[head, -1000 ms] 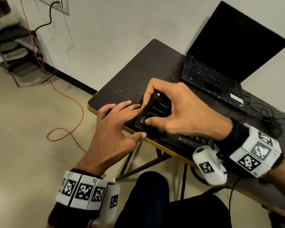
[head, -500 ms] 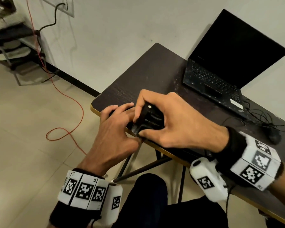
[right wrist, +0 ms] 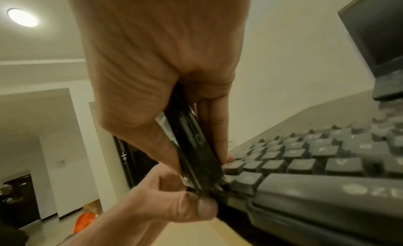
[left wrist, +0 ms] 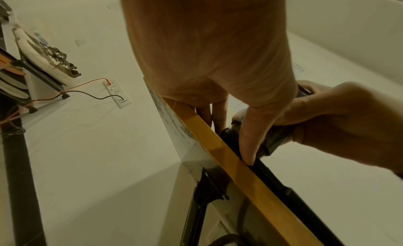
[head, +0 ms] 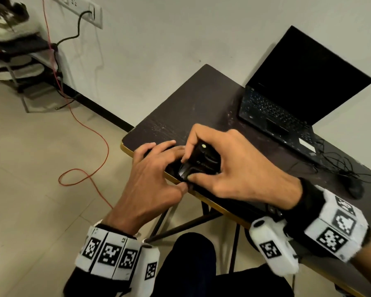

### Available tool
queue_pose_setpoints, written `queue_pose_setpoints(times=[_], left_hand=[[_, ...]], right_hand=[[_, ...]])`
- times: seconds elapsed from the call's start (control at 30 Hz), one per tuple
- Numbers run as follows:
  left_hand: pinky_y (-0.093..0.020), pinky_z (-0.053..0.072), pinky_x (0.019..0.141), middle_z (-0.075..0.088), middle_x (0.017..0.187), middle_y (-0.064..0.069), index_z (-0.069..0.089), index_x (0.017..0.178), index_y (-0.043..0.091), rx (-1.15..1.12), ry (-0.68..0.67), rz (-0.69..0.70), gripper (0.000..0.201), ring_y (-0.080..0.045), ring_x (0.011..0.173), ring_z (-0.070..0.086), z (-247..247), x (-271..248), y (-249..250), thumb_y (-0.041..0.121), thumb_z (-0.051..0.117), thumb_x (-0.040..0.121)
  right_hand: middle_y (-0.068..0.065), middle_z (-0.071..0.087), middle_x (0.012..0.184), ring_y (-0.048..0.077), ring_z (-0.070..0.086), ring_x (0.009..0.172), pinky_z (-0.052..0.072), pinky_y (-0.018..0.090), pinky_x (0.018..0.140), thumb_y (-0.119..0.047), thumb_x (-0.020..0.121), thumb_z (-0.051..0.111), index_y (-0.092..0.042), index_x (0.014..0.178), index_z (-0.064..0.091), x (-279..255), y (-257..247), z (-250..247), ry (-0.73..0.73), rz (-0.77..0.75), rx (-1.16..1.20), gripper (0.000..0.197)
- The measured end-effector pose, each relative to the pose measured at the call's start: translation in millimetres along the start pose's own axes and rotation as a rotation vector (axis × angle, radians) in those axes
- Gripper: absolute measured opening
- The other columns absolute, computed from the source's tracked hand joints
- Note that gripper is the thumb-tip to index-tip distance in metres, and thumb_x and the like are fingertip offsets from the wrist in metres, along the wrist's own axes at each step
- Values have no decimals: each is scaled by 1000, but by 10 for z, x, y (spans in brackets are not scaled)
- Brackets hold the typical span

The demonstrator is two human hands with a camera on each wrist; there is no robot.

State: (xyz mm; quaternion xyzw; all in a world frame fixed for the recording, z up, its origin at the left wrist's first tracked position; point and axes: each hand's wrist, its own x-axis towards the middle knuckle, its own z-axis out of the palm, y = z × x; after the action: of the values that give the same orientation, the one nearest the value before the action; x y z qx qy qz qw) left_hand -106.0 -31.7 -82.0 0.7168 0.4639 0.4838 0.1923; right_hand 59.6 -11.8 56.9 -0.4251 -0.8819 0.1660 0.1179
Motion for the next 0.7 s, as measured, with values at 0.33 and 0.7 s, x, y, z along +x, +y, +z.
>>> queue_pose_setpoints(times=[0.33, 0.7], left_hand=[[-22, 14, 118, 56, 140, 22, 67, 135, 28, 23, -16, -15, 68, 27, 137, 15, 7, 0, -38, 45, 79, 70], [-30, 19, 120, 54, 140, 26, 64, 133, 37, 20, -31, 0, 64, 19, 143, 24, -1, 7, -39, 45, 79, 71]], right_hand=[[-2, 74, 81, 17, 74, 69, 60, 43, 62, -11, 79, 84, -22, 104, 61, 59, 84, -27, 70, 20, 28, 36], [-2, 75, 85, 17, 74, 72, 59, 44, 63, -13, 80, 86, -25, 103, 61, -39, 84, -7, 23, -13, 56, 37]])
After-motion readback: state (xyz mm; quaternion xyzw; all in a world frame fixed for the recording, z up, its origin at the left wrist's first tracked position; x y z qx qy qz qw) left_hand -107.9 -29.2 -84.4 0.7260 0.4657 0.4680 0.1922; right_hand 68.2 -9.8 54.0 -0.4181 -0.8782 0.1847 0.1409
